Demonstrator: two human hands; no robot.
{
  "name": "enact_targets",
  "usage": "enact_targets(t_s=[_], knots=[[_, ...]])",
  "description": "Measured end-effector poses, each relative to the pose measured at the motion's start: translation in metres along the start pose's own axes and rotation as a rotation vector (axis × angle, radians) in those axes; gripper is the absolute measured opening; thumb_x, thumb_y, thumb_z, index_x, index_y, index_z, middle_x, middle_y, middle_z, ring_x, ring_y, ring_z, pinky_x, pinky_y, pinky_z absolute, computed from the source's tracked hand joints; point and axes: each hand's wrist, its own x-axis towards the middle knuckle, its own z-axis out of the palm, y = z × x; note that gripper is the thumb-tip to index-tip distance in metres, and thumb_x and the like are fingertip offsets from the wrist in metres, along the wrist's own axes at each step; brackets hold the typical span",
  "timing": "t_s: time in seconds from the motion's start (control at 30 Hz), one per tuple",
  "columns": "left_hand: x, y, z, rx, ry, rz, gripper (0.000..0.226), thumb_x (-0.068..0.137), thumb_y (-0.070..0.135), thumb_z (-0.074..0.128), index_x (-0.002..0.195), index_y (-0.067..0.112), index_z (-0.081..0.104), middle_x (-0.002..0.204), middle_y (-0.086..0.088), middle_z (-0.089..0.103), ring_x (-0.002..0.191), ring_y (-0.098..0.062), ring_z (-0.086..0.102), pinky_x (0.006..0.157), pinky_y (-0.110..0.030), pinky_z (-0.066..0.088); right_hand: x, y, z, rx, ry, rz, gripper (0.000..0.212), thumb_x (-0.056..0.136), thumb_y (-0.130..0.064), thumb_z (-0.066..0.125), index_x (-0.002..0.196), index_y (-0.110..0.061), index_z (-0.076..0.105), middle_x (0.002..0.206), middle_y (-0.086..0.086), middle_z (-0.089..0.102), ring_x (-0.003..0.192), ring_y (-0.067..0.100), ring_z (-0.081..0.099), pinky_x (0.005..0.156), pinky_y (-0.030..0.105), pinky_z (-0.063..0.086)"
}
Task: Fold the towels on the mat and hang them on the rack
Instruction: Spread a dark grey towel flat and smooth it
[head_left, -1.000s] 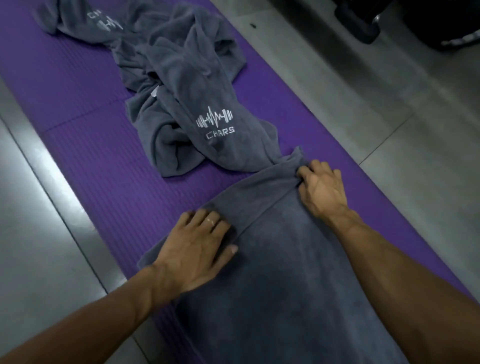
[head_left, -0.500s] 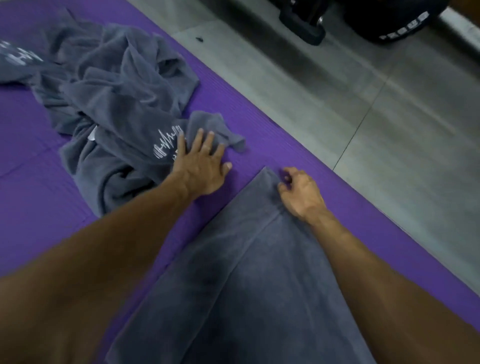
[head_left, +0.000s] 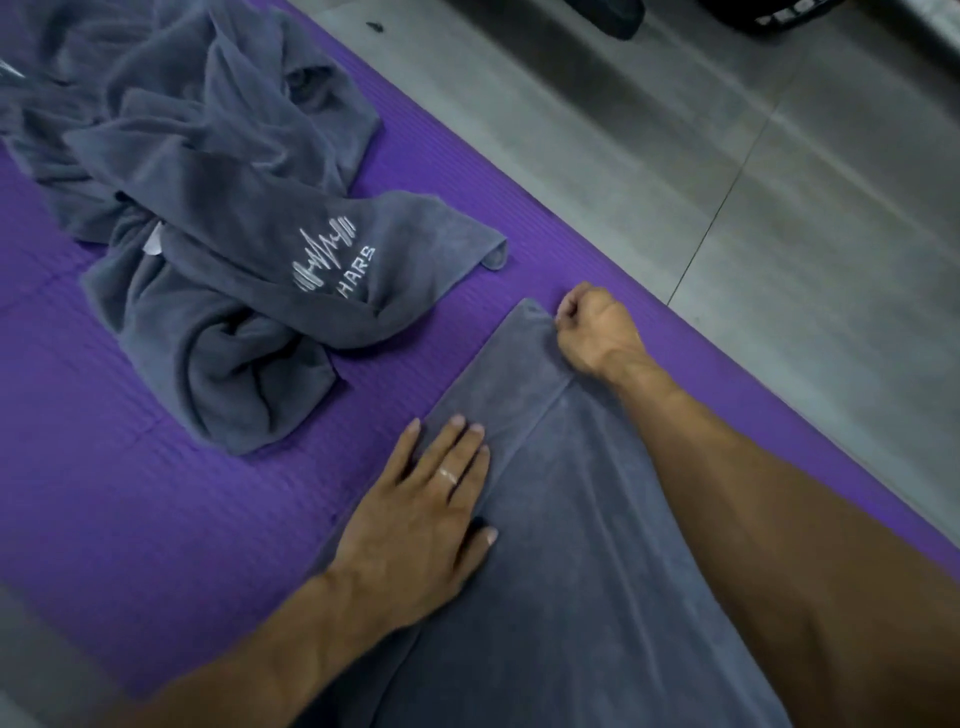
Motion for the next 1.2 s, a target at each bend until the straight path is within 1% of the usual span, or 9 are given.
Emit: enact_targets(t_s=[0.17, 0.33, 0.5, 0.63, 0.73, 0.83, 0.97, 1.13, 1.2], knots=[[-0.002, 0.010, 0.006, -0.017, 0.069, -0.083, 0.050, 0.085, 0.033, 0.046, 0.122, 0.004, 0.063, 0.144, -0.012, 0.048, 0.139, -0.028, 0.038, 0.116, -0.050, 0.019, -0.031, -0.012, 0.015, -0.059, 0.187, -0.342, 0.033, 0.090, -0.042, 0.053, 0.114, -0.020, 0.058, 0.119, 0.007, 0.053, 0.114, 0.029, 0.048, 0.094, 0.045, 0.041], [-0.017, 0.019, 0.020, -0.057, 0.072, -0.004, 0.051, 0.085, 0.018, 0.038, 0.130, 0.002, 0.057, 0.142, -0.011, 0.051, 0.137, -0.028, 0.041, 0.113, -0.044, 0.023, -0.063, -0.001, 0.036, -0.281, -0.154, -0.645, 0.071, 0.094, -0.058, 0.021, 0.155, -0.023, 0.011, 0.163, -0.001, 0.006, 0.150, 0.016, 0.002, 0.121, 0.046, 0.006], [-0.036, 0.024, 0.015, -0.020, -0.054, -0.006, 0.058, 0.095, 0.038, 0.034, 0.142, 0.006, 0.044, 0.151, -0.007, 0.040, 0.143, -0.024, 0.030, 0.115, -0.045, 0.016, -0.031, 0.004, 0.037, -0.402, -0.140, -0.508, 0.066, 0.098, -0.059, 0.009, 0.153, -0.029, -0.010, 0.161, -0.003, -0.016, 0.147, 0.014, -0.017, 0.120, 0.046, -0.009], [-0.038, 0.027, 0.015, 0.035, -0.095, -0.010, 0.071, 0.095, 0.053, 0.034, 0.145, 0.004, 0.039, 0.153, -0.009, 0.035, 0.145, -0.025, 0.026, 0.115, -0.047, 0.014, -0.071, 0.001, 0.040, -0.292, 0.028, -0.518, 0.064, 0.100, -0.048, 0.022, 0.155, -0.017, 0.009, 0.163, 0.005, 0.003, 0.150, 0.022, -0.003, 0.121, 0.048, -0.001], [-0.037, 0.027, 0.014, 0.037, -0.103, -0.013, 0.073, 0.092, 0.055, 0.036, 0.143, 0.003, 0.039, 0.152, -0.009, 0.038, 0.144, -0.025, 0.028, 0.114, -0.048, 0.016, -0.106, 0.032, 0.045, -0.307, -0.038, -0.508, 0.067, 0.094, -0.056, 0.010, 0.155, -0.027, 0.008, 0.163, -0.001, 0.002, 0.150, 0.019, -0.003, 0.121, 0.048, 0.002], [-0.030, 0.032, 0.010, 0.021, -0.086, -0.015, 0.074, 0.086, 0.055, 0.041, 0.136, 0.001, 0.050, 0.143, -0.013, 0.049, 0.139, -0.029, 0.036, 0.111, -0.055, 0.022, -0.100, 0.057, 0.031, -0.160, 0.031, -0.333, 0.067, 0.096, -0.054, 0.015, 0.155, -0.024, 0.006, 0.163, -0.001, 0.001, 0.150, 0.017, -0.002, 0.120, 0.039, -0.004], [0.025, 0.053, 0.011, 0.004, -0.032, 0.095, 0.066, 0.089, 0.046, 0.038, 0.136, 0.001, 0.049, 0.142, -0.014, 0.049, 0.140, -0.030, 0.035, 0.114, -0.053, 0.026, -0.129, 0.095, 0.009, 0.091, 0.255, -0.097, 0.060, 0.097, -0.042, 0.026, 0.150, -0.014, 0.030, 0.159, 0.007, 0.024, 0.146, 0.023, 0.021, 0.120, 0.043, 0.015], [0.099, 0.095, 0.032, 0.086, -0.182, 0.206, 0.082, 0.086, 0.060, 0.003, 0.154, 0.015, 0.015, 0.162, -0.005, 0.013, 0.149, -0.025, 0.002, 0.118, -0.051, -0.003, -0.185, 0.189, 0.019, -0.223, 0.016, -0.158, 0.069, 0.093, -0.054, 0.013, 0.153, -0.022, 0.022, 0.161, 0.002, 0.016, 0.148, 0.022, 0.015, 0.117, 0.054, 0.018], [0.102, 0.095, 0.044, 0.174, -0.202, 0.223, 0.084, 0.085, 0.066, 0.006, 0.154, 0.019, 0.015, 0.162, -0.004, 0.013, 0.149, -0.028, 0.003, 0.116, -0.054, -0.005, -0.176, 0.228, 0.009, -0.294, -0.007, -0.009, 0.073, 0.088, -0.059, 0.005, 0.154, -0.029, 0.013, 0.162, -0.001, 0.009, 0.149, 0.022, 0.011, 0.117, 0.056, 0.013]])
